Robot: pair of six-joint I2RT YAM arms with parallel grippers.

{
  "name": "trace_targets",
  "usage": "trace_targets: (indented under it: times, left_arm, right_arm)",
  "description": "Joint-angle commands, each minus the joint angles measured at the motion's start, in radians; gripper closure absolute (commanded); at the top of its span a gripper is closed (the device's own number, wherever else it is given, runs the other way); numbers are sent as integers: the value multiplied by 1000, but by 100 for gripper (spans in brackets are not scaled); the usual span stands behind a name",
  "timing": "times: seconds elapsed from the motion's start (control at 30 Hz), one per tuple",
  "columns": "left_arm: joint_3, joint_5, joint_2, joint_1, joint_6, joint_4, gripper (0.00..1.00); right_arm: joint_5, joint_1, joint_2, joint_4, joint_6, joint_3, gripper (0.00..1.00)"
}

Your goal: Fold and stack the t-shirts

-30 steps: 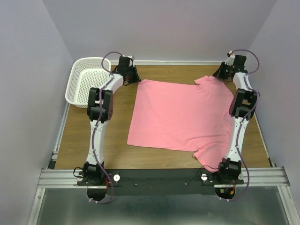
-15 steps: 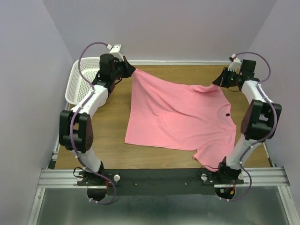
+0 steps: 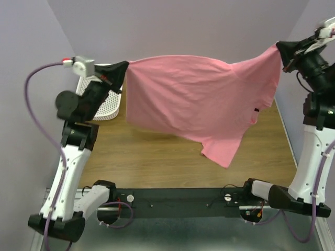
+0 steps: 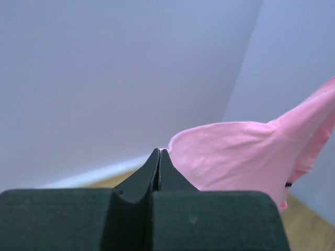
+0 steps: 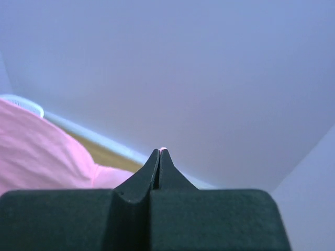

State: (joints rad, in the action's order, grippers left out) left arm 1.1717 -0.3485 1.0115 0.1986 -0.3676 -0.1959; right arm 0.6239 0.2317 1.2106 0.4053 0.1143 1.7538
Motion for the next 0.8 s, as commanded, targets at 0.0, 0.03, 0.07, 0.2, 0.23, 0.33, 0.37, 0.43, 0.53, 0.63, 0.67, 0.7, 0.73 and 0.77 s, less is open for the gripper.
trace_targets:
  times: [0.0,0.03,0.07,0.2,0.23,0.33,0.37,0.43,0.53,0.63,0.67,0.7,0.73,0.77]
  left_arm:
    - [68,23,-152,1,-16,-62,100]
    - [83,22,-198,1,-27,-62,100]
    - [98,17,-218,1,-33,-60,100]
    - [179,-4,-290,1,-68,-53,100]
    - [192,-4,-313,1,-79,-48,100]
    - [226,6,-350,1,-88,-40,100]
    - [232,12,-358,1,-90,-37,100]
    - [247,37,-379,1,-90,-37,100]
    - [241,83,-398,1,-88,-37,100]
    - [192,153,-401,1,-70,-30,100]
    - [169,172,-396,1,-65,-30,100]
    - [119,204,-393,1,-67,-30,100]
    - [90,218,-378,1,-70,-30,100]
    - [57,232,-369,1,-73,-33,100]
  right_arm:
    - [-20,-2,-16,121,-51,202,99]
    - [-26,-2,-11,130,-64,260,100]
    - [-30,-2,-6,145,-91,362,99]
    - [-73,-2,39,173,-159,661,100]
    - [-101,-2,46,171,-171,705,99]
    - [-150,-2,30,129,-180,770,99]
    - [-162,-2,23,129,-180,776,99]
    - [-193,-2,7,122,-173,791,100]
    - [-219,-2,3,112,-163,802,99]
    - [-220,-2,15,105,-163,761,99]
    - [-207,-2,17,105,-165,736,99]
    - [-201,-2,18,102,-163,707,100]
    - [-191,-2,20,101,-165,667,99]
    - [-166,-2,17,95,-148,583,99]
